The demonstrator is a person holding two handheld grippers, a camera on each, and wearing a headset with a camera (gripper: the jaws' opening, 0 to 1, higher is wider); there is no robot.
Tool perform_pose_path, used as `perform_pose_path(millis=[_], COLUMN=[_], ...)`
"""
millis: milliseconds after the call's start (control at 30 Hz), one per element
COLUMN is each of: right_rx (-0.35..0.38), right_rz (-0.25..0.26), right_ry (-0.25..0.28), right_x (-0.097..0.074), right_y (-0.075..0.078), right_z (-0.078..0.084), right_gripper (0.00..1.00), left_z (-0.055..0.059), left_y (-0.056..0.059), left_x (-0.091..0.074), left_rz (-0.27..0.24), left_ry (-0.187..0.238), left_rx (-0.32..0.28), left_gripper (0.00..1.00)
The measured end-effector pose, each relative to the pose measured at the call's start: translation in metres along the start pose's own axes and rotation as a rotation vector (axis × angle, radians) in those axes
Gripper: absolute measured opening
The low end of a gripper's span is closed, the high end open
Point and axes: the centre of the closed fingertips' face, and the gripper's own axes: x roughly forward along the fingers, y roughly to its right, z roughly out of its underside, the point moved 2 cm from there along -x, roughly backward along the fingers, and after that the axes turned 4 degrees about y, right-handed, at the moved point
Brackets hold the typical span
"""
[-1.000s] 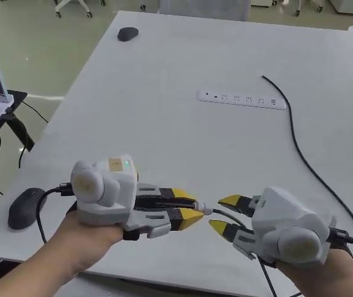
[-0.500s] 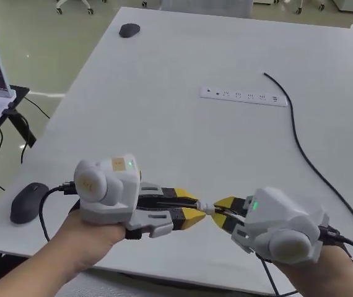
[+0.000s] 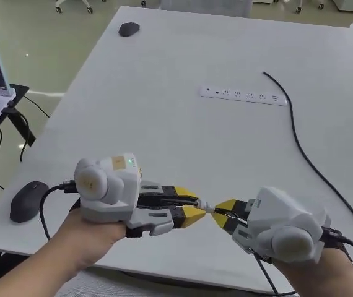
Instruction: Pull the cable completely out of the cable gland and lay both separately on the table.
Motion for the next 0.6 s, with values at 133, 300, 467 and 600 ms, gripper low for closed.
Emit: perform_pose_path(millis=[133,300,467,600], right_rx=[0.047,0.103,0.147,0.183], right_rz=[0.02,0.028,0.035,0.04], right_ry=[-0.032,-0.039,-0.049,-0.06], right_x=[-0.002,-0.004,-0.006,-0.007], right_y=[0.005,0.009,0.012,0.011], right_z=[0.011,0.019,0.028,0.035], right_gripper=[0.0,0.0,0.0,0.0], left_z=[-0.001,-0.003,-0.004,-0.004], left_y=[-0.002,-0.004,-0.005,-0.005], left_x=[-0.001,-0.002,-0.002,-0.002], left_rz=[-0.005,-0.012,-0.017,-0.017], left_ry=[0.006,0.015,0.017,0.017], left_rx=[-0.003,-0.007,-0.009,-0.011], left_gripper=[0.15,0.15,0.15,0.15])
